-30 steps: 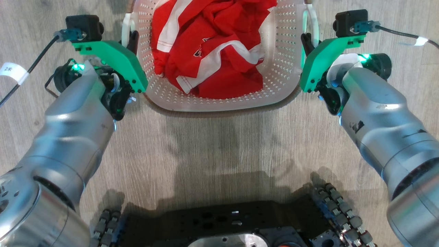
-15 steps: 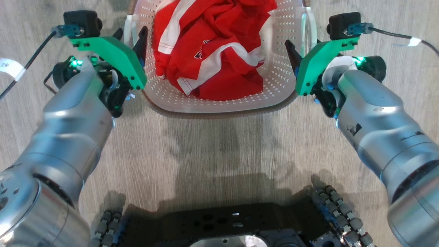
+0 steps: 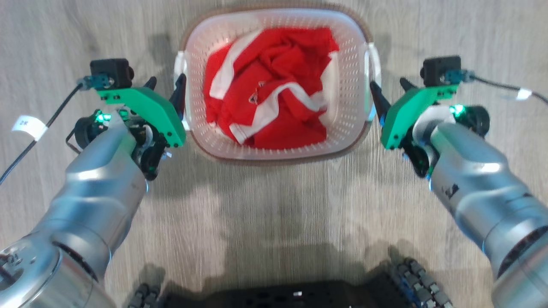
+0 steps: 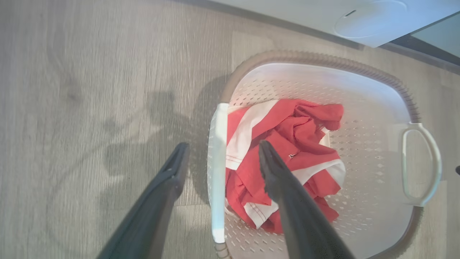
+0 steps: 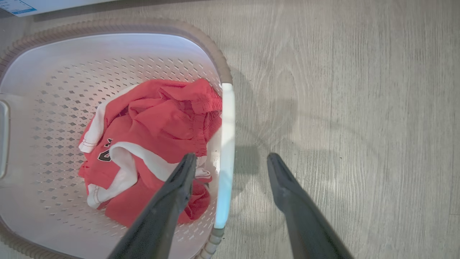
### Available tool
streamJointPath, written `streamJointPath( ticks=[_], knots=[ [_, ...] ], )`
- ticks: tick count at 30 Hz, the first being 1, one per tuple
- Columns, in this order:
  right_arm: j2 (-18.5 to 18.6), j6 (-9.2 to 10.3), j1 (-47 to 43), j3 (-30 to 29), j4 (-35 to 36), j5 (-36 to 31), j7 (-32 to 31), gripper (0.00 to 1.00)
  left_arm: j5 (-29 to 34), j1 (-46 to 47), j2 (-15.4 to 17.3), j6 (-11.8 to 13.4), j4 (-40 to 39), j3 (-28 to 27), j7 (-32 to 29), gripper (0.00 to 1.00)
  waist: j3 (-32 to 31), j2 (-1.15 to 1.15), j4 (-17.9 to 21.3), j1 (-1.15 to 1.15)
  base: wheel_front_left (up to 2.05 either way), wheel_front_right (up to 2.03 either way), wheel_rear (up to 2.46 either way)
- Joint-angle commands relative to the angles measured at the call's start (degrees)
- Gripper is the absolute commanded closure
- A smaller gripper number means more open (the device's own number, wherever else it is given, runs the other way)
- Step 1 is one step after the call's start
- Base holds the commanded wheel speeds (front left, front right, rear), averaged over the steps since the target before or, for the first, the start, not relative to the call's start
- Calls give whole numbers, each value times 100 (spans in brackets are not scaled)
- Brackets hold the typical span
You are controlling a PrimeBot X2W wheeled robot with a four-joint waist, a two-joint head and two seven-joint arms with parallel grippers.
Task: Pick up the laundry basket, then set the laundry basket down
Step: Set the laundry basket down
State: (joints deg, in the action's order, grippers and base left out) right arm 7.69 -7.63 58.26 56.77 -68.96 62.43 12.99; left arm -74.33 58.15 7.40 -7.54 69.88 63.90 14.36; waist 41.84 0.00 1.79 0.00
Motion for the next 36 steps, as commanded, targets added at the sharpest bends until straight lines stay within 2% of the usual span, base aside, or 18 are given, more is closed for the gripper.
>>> streamJointPath(
  ticks=[1,8,14,18,24,30,36],
  knots=[
    [-10,14,-344,23,78,15,76,0,109,16,181,6,-37,-145,59,0,-307,0,-4,0,0,0,0],
    [81,14,-698,-164,335,-52,195,0,1096,-612,425,291,-690,-1090,62,0,-1064,0,108,0,0,0,0],
    [267,14,-1035,-926,842,-509,199,0,2129,-1388,588,628,-1685,-2112,62,0,-1581,0,161,0,0,0,0],
    [370,14,-1391,-1614,1268,-1085,199,0,2764,-1944,600,806,-2363,-2708,63,0,-1901,0,164,0,0,0,0],
    [362,14,-2069,-2700,1997,-2128,200,0,3529,-2602,588,925,-3191,-3365,63,0,-2290,0,150,0,0,0,0],
    [199,14,-2758,-3732,2892,-3112,200,0,4091,-3124,534,1052,-3948,-3848,63,0,-2635,0,134,0,0,0,0],
    [-30,14,-3320,-4378,3809,-3894,200,0,4527,-3611,503,1227,-4782,-4241,63,0,-2884,0,133,0,0,0,0]
  ],
)
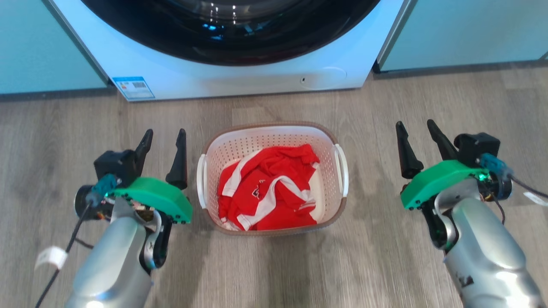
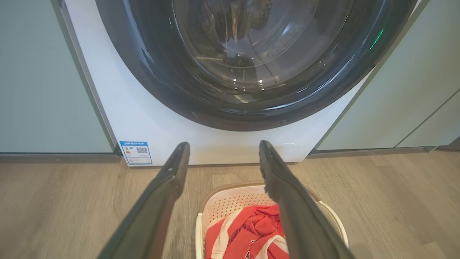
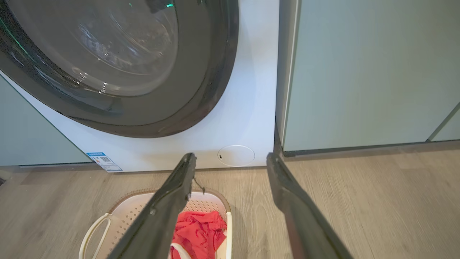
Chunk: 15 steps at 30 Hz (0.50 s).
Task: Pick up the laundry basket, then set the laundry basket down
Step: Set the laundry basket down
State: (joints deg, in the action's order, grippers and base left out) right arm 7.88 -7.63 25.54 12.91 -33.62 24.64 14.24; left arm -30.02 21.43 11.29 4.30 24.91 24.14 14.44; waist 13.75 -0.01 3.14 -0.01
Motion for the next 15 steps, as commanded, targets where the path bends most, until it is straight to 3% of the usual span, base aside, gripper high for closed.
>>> streamJointPath(
  ticks=[1,8,15],
  knots=[
    [-83,14,-126,-75,424,-207,75,0,172,-9,114,71,-446,-308,55,0,-100,1,-9,1,0,0,0],
    [-201,14,-592,-383,1119,-701,61,0,489,-484,143,277,-1141,-404,55,0,-396,1,-60,1,0,0,0],
    [-285,14,-1048,-583,1815,-992,-330,0,675,-911,281,570,-1762,-351,-37,0,-694,1,-105,1,0,0,0]
  ],
)
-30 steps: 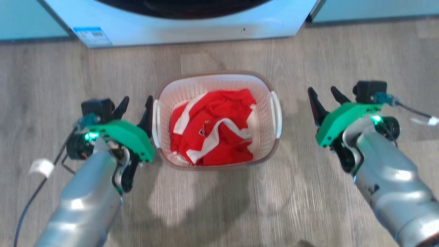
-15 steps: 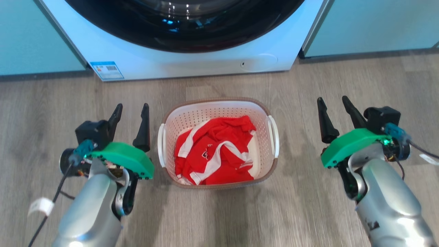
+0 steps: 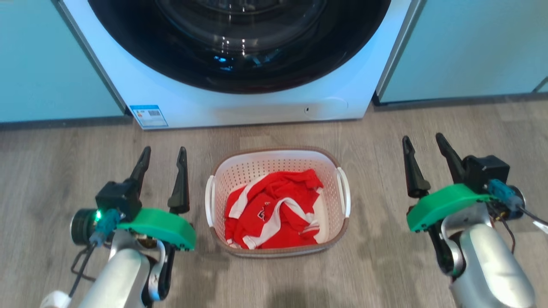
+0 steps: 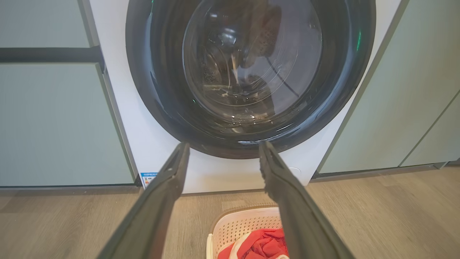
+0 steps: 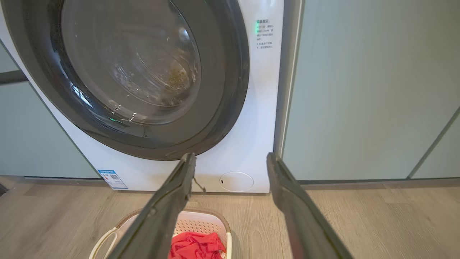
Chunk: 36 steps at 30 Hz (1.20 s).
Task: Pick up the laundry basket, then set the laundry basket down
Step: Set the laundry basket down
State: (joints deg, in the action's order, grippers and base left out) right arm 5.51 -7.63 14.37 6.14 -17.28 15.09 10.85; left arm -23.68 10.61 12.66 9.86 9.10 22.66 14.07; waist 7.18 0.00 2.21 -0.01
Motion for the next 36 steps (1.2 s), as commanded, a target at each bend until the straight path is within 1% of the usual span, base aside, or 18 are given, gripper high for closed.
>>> streamJointPath(
  ticks=[1,10,15,26,36],
  knots=[
    [-58,14,0,69,254,-64,-61,0,45,106,161,47,-251,-196,-38,0,-80,0,-11,1,0,0,0],
    [-92,14,-575,-122,716,-261,-437,0,-9,-511,265,299,-607,-202,-233,0,-494,0,15,1,0,0,0],
    [-99,14,-857,-171,890,-292,-570,0,-79,-775,292,376,-676,-206,-305,0,-716,0,29,1,0,0,0],
    [-106,14,-1105,-107,1288,-321,-769,0,-129,-979,366,474,-802,-223,-341,0,-862,0,39,1,0,0,0],
    [-108,14,-1156,-93,1357,-316,-844,0,-138,-1032,396,564,-857,-244,-347,0,-862,0,86,1,0,0,0]
  ],
)
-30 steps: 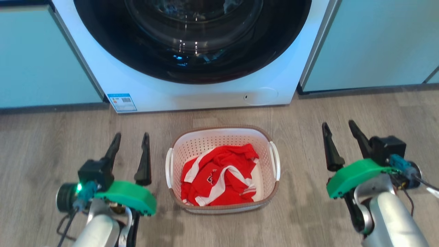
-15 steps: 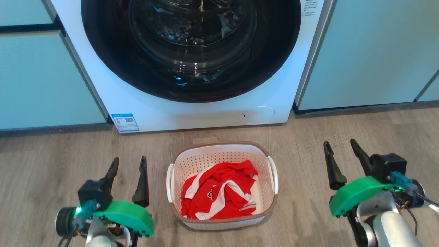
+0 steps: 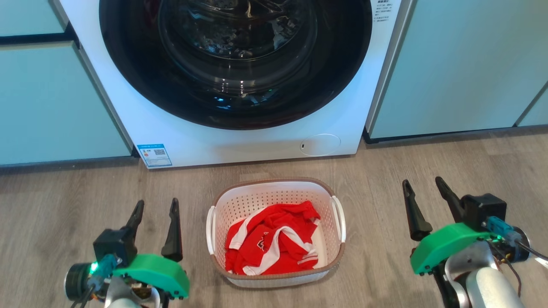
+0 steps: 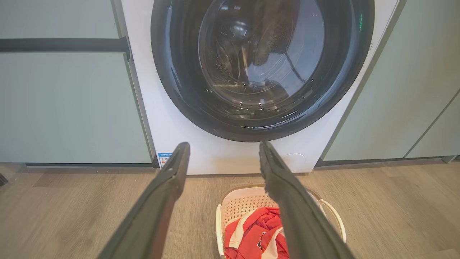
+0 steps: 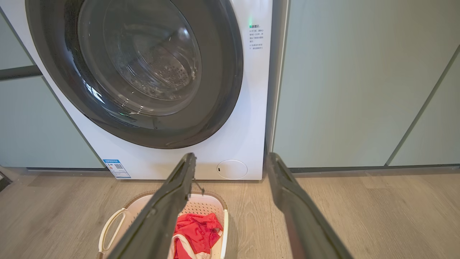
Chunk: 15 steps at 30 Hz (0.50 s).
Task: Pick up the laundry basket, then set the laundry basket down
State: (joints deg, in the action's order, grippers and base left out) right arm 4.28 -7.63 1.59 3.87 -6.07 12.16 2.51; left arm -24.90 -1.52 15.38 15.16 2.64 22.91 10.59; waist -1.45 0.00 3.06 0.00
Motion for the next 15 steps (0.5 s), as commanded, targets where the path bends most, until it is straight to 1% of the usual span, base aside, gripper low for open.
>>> streamJointPath(
  ticks=[1,15],
  knots=[
    [14,14,119,135,241,-24,-12,0,-19,174,125,46,-215,-273,5,0,1,0,8,0,0,0,0],
    [2,14,127,139,257,-14,-25,0,23,195,173,117,-229,-234,12,0,20,0,20,0,0,0,0]
  ],
)
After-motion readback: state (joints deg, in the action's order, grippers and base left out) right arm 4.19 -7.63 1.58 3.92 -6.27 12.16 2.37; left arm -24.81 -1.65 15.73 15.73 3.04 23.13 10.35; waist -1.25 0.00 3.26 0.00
